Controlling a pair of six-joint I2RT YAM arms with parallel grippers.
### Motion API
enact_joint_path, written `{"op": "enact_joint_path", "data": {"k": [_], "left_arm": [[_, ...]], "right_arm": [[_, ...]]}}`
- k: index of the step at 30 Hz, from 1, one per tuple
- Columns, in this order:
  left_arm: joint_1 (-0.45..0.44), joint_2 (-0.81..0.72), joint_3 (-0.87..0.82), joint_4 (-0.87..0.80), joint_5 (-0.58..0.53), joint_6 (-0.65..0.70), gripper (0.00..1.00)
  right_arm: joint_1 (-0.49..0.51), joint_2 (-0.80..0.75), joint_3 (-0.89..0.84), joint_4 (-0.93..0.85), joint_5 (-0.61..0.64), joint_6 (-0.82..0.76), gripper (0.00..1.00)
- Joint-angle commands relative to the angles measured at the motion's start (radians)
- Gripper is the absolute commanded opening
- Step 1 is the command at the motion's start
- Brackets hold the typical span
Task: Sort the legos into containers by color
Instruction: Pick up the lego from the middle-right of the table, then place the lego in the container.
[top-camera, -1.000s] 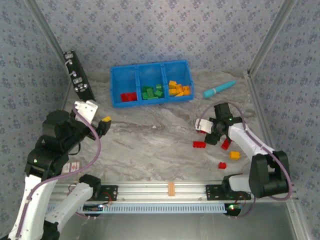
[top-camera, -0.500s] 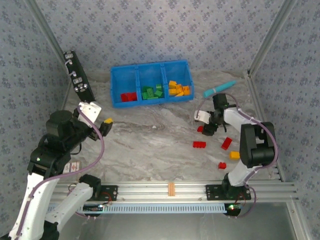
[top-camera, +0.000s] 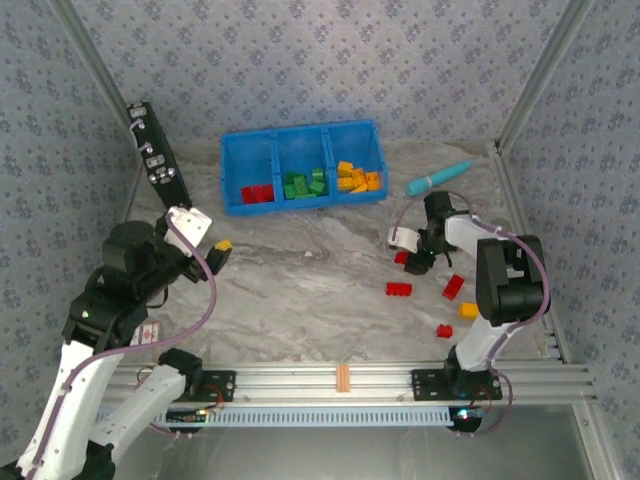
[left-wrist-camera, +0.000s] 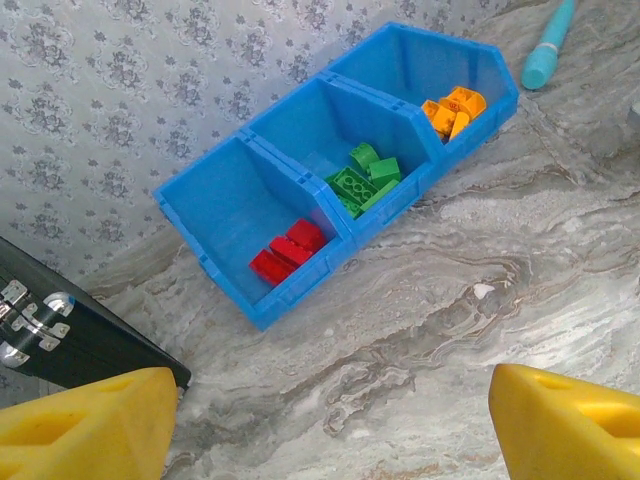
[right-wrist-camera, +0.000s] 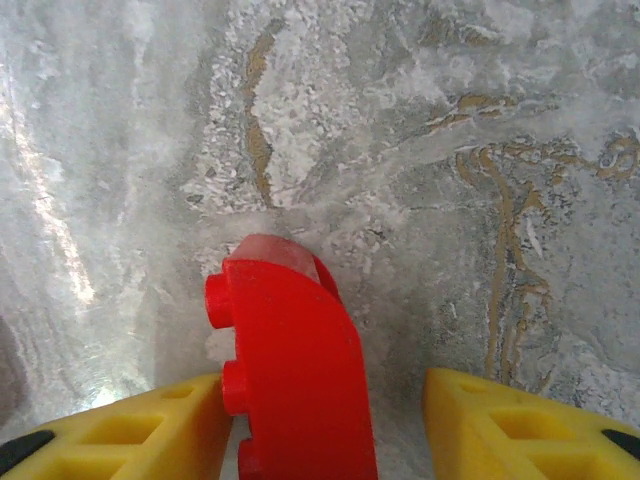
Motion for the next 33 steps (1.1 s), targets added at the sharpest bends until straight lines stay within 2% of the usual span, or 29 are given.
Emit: {"op": "enact_joint_path", "data": {"k": [1, 6, 10, 13, 18, 20, 23, 26, 29, 33], "left_arm": [[-0.007, -0.009, 0.01, 0.027, 0.013, 0.014, 0.82], [-0.013, -0.011, 0.0, 0.045, 0.058, 0.015, 0.81], [-0.03, -0.01, -0.023, 0.069, 0.179, 0.031, 0.8], [-0.049, 0.0, -0.026, 0.073, 0.254, 0.044, 0.8], [-0.061, 0.032, -0.025, 0.128, 0.378, 0.047, 0.78], [-0.064, 0.037, -0.027, 0.191, 0.464, 0.041, 0.78], [-0.078, 0.05, -0.041, 0.326, 0.569, 0.035, 0.78], [-0.11, 0.105, -0.024, 0.388, 0.591, 0.058, 0.77], [-0.185, 0.18, 0.019, 0.391, 0.593, 0.103, 0.76], [-0.256, 0.266, 0.061, 0.392, 0.606, 0.145, 0.74]], "right_arm": [[-0.005, -0.007, -0.027, -0.026, -0.036, -0.037, 0.51], [-0.01, -0.061, -0.061, -0.008, -0.055, -0.029, 0.35], [-0.004, -0.139, -0.083, -0.007, -0.053, -0.022, 0.25], [0.018, -0.249, -0.084, -0.024, -0.044, 0.008, 0.18], [0.078, -0.496, -0.066, -0.089, -0.054, 0.107, 0.15], [0.148, -0.577, -0.017, -0.18, -0.078, 0.168, 0.13], [0.3, -0.657, 0.031, -0.204, -0.069, 0.272, 0.13], [0.459, -0.684, 0.075, -0.172, -0.029, 0.376, 0.13], [0.585, -0.651, 0.152, -0.157, 0.026, 0.485, 0.12], [0.692, -0.575, 0.297, -0.197, 0.056, 0.623, 0.12]]}}
